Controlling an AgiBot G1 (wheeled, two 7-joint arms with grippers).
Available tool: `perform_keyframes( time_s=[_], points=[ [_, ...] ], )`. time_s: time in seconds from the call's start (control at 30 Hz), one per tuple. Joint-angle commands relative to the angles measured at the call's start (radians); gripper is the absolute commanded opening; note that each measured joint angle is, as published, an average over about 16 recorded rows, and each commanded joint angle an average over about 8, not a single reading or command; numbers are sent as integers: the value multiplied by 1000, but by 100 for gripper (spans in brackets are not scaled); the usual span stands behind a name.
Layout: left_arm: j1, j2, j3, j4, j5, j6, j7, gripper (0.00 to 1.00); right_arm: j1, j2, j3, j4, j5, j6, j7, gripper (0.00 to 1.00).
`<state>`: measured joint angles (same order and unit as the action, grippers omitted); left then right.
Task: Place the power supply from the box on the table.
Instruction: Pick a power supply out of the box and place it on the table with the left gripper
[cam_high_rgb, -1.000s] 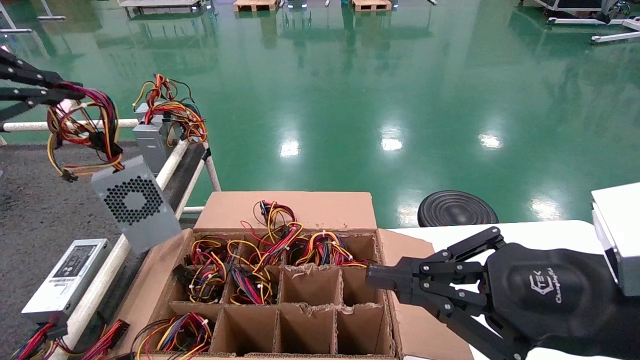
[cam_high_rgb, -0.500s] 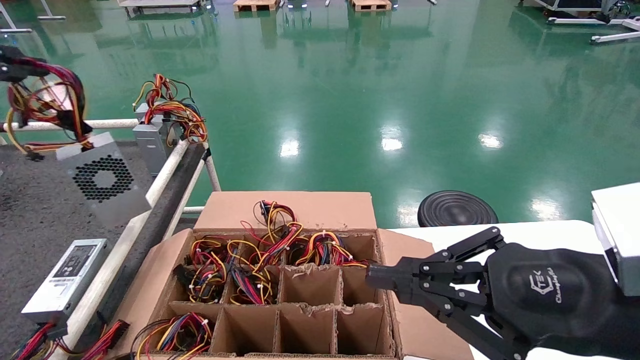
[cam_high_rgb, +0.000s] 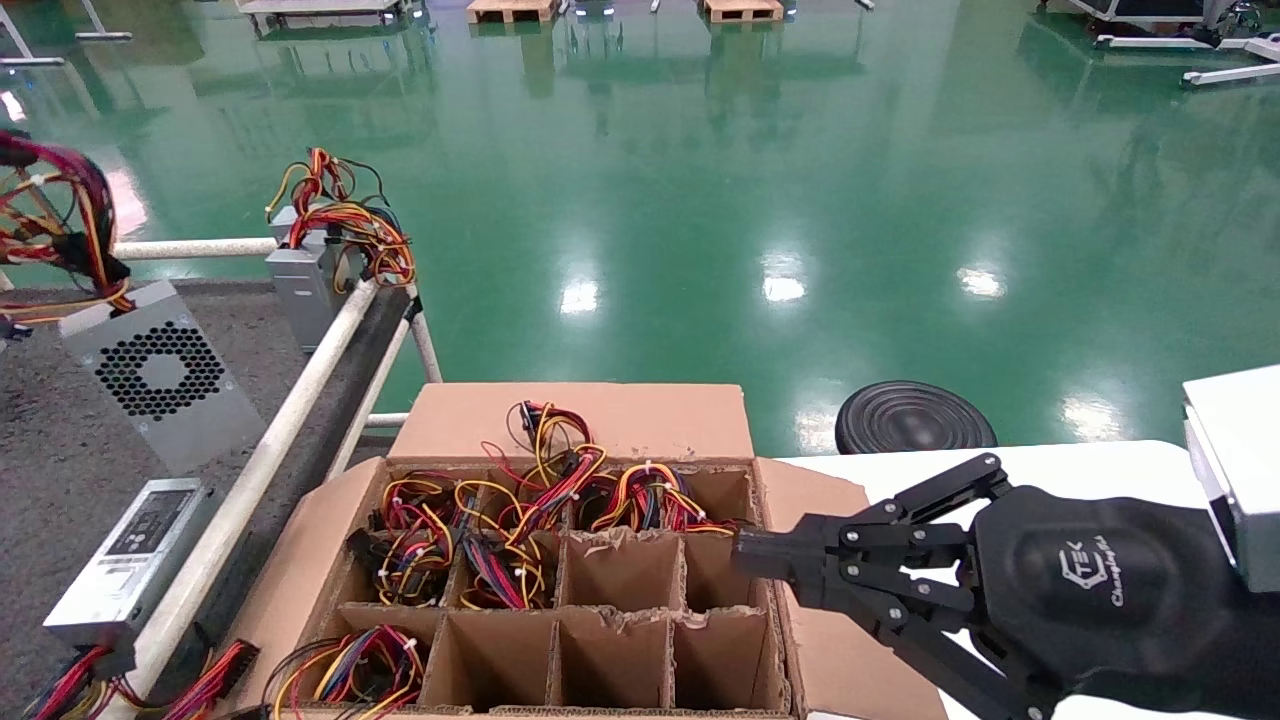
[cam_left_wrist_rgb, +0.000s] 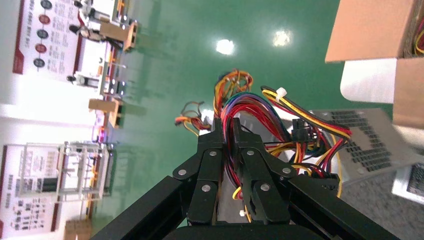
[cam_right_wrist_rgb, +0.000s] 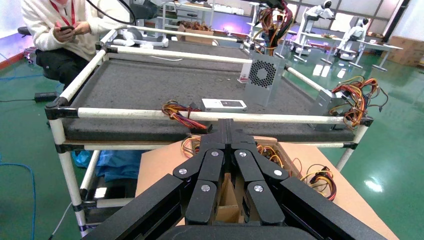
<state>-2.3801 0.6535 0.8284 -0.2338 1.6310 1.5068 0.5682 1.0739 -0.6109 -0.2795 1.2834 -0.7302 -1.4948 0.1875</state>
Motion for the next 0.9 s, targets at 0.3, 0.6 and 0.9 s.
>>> perform_keyframes(
  time_s=[0.3,0.6,0.9],
  points=[
    [-1,-16,18,38,23,-4,5,0,0,0,0,0,0,0,0,0],
    [7,-21,27,70,32,-5,11,0,0,0,0,0,0,0,0,0],
    [9,-17,31,98,36,-8,20,0,0,0,0,0,0,0,0,0]
  ],
)
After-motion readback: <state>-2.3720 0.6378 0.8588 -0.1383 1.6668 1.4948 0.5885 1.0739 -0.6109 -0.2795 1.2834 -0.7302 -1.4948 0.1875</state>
